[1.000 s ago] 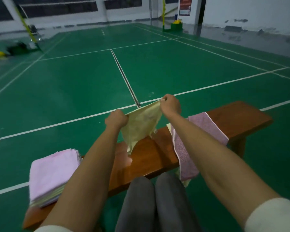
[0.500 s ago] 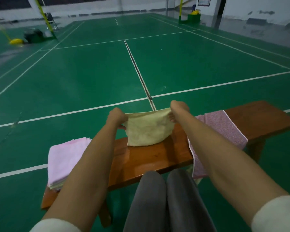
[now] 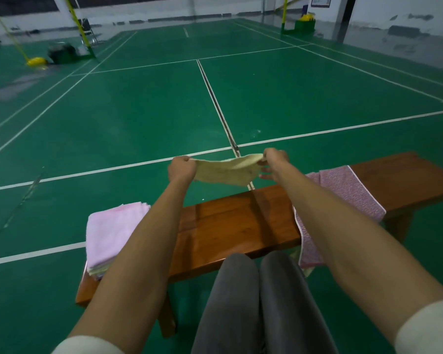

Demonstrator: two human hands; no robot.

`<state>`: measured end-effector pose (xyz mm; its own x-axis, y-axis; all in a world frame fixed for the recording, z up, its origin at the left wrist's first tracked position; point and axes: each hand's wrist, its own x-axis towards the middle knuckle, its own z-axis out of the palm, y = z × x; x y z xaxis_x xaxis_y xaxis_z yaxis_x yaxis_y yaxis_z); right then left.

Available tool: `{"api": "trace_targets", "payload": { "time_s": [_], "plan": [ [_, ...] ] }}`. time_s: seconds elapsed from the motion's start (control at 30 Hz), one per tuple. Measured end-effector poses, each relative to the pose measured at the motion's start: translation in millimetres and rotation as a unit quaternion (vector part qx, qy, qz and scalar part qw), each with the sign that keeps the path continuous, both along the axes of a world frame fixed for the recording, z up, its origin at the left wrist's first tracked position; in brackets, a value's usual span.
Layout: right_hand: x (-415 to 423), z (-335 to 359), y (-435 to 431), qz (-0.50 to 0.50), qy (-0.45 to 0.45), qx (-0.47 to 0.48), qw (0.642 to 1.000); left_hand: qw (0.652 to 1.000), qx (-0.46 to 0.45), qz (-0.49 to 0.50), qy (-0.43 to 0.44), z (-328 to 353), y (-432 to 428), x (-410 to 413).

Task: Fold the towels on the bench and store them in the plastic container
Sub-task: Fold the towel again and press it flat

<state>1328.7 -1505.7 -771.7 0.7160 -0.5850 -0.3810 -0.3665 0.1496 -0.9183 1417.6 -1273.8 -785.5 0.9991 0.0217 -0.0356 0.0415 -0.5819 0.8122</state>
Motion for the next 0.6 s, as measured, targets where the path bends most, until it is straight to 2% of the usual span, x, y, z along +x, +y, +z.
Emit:
{"api": "trace_targets", "payload": {
  "time_s": [0.1,0.17,0.23,0.43,0.5,0.6],
  "plan": [
    [-22,-18,-1,0.079,0.111,-0.057,0.989,0.985,0.155,-0.06,0.054,-12,17,-14],
    [-40,-33,-1,0.131,0.172,-0.088,0.972,0.955,0.25,-0.123,0.103,-21,25,-29],
    [-58,-46,3,0.162,0.213,-0.119,0.956,0.924,0.308,-0.176,0.142,-34,32,-45],
    [-97,-65,11,0.323,0.357,-0.179,0.858,0.862,0.35,-0.244,0.273,-79,55,-65],
    [-102,-65,12,0.347,0.372,-0.185,0.841,0.85,0.366,-0.261,0.276,-83,56,-70],
    [-101,-67,12,0.355,0.368,-0.197,0.836,0.855,0.356,-0.264,0.271,-85,54,-73]
  ]
}}
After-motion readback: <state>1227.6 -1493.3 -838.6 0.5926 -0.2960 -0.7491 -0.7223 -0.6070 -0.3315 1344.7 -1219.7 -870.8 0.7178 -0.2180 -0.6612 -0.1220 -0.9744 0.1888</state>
